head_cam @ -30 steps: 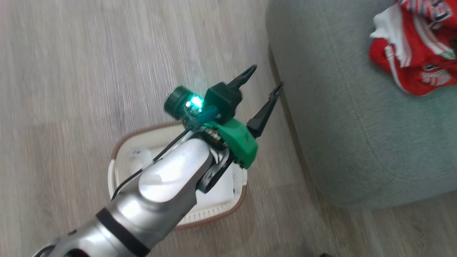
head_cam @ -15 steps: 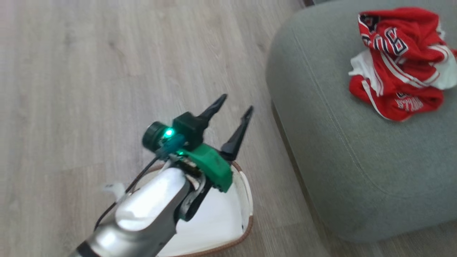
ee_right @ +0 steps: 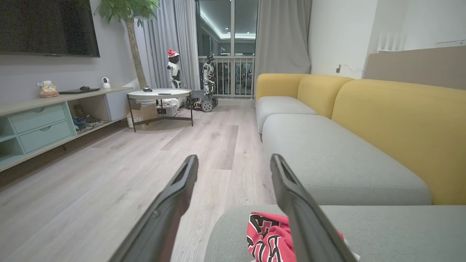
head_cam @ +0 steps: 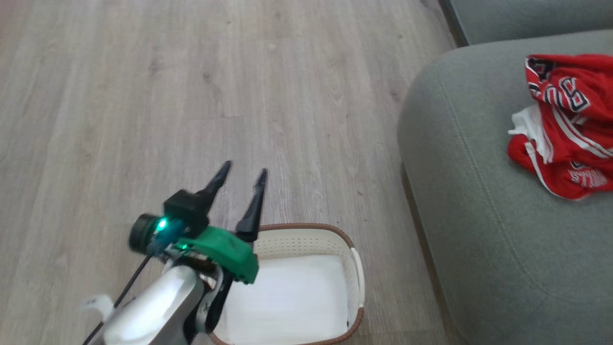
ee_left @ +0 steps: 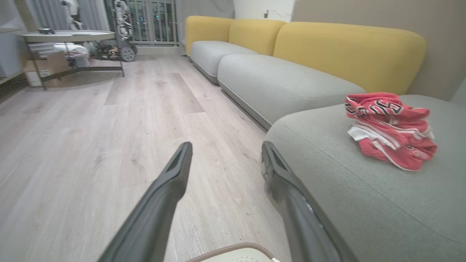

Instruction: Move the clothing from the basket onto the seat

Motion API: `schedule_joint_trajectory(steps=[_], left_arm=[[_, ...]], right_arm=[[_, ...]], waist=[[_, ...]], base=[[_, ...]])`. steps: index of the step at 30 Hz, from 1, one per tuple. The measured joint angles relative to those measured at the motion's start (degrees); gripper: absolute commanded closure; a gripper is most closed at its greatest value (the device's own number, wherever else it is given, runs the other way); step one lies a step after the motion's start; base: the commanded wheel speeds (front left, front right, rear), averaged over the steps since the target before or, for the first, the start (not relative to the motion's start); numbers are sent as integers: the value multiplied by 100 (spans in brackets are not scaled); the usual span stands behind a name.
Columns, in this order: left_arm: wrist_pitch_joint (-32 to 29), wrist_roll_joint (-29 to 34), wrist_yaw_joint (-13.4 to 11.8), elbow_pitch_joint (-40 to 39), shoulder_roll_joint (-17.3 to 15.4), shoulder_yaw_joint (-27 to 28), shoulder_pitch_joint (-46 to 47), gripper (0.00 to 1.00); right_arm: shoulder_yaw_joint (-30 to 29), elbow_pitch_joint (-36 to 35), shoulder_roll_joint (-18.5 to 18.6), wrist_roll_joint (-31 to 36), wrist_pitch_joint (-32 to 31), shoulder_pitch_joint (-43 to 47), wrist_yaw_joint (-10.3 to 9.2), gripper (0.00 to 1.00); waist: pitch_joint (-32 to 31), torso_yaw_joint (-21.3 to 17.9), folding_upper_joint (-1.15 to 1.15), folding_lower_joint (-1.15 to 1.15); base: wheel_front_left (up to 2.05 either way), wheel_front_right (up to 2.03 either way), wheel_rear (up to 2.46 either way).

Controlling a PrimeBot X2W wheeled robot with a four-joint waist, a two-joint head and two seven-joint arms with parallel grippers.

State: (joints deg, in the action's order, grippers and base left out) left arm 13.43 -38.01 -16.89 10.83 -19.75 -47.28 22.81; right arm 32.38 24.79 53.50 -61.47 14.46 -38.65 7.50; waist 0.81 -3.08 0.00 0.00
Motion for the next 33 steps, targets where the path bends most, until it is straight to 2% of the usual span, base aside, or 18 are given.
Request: schedule_joint_trajectory(steps=[6, 7, 10, 14, 18, 24, 26, 33], left_arm=[[77, -22, -243, -255, -100, 366, -448, 0], [77, -22, -243, -255, -100, 366, -448, 0], [77, 69, -430, -388, -105, 606, -707, 0], [79, 531, -668, -719, -29, 1191, -1056, 0], [86, 967, -668, -883, 91, 1694, -1459, 0], [86, 1466, -215, -893, 377, 2072, -1868, 0], [86, 1599, 8, -812, 446, 2194, -1901, 0], [86, 1929, 793, -201, 845, 2696, -1979, 0]], right_arm=[[-1682, -614, -940, 988, 0, 1839, 0, 0], [-1682, -614, -940, 988, 0, 1839, 0, 0], [-2265, -1013, -1422, 1443, 0, 2488, 0, 0], [-2863, -1559, -2050, 1869, 0, 3033, 0, 0], [-3318, -2070, -2654, 2176, 0, 3541, 0, 0], [-3431, -2369, -3289, 2750, 0, 4086, 0, 0], [-3382, -2413, -3445, 2910, 0, 4109, 0, 0], [-2984, -2430, -3649, 3242, 0, 4162, 0, 0]], waist=[[-64, 194, 0, 0], [-64, 194, 0, 0], [-73, 235, 0, 0], [-62, 289, 0, 0], [-55, 349, 0, 0], [-27, 402, 0, 0], [-22, 410, 0, 0], [4, 441, 0, 0]], base=[[0, 0, 0], [0, 0, 0], [0, 0, 0], [0, 0, 0], [0, 0, 0], [0, 0, 0], [0, 0, 0], [0, 0, 0]])
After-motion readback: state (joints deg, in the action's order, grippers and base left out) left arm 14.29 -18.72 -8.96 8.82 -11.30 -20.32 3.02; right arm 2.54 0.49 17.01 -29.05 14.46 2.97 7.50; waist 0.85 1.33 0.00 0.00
